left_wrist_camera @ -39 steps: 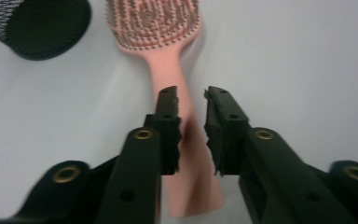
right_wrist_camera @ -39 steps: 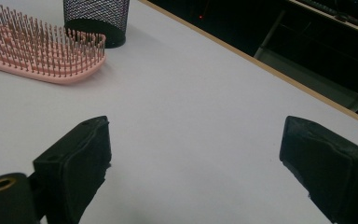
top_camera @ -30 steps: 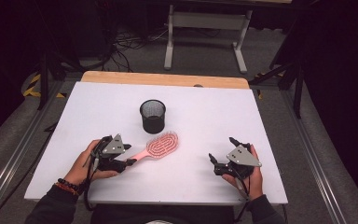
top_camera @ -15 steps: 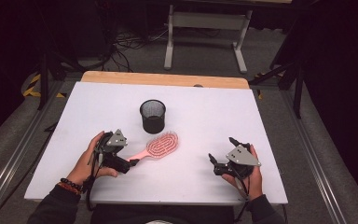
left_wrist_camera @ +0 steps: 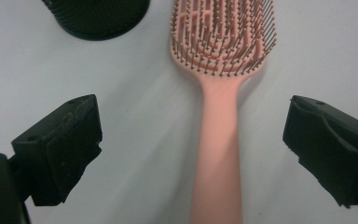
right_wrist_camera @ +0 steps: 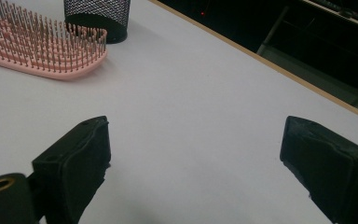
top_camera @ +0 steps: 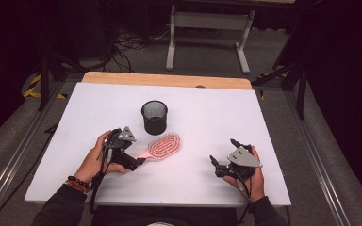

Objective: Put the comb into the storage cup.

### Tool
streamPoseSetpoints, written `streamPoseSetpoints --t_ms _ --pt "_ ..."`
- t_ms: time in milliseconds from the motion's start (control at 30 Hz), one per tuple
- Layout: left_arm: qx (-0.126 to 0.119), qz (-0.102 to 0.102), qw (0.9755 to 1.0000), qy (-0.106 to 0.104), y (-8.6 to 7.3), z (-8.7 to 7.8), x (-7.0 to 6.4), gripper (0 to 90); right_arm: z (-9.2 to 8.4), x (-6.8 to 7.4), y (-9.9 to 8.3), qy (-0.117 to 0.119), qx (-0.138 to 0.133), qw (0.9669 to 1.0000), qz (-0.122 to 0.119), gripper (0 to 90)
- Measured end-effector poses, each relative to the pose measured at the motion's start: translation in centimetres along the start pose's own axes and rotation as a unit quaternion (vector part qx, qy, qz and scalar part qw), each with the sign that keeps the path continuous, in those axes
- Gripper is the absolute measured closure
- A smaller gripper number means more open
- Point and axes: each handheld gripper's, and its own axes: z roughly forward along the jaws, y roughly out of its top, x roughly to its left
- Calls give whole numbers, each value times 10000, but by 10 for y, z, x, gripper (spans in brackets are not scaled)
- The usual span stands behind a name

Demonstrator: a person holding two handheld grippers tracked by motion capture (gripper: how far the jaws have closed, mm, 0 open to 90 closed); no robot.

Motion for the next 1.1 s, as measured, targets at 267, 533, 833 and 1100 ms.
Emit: streamPoseSetpoints --t_ms 267,533,833,1100 --pt "655 91 9978 61 11 18 -6 187 0 0 -1 -45 -8 10000 -2 98" --pt "1035 102 9946 -1 21 31 -7 369 1 -1 -2 -35 13 10000 4 100" --pt "1084 91 9940 -147 22 34 -4 502 1 0 -1 -46 19 10000 -43 100" --pt "1028 253 9941 -240 22 34 -7 681 1 1 -1 -27 38 10000 -46 100"
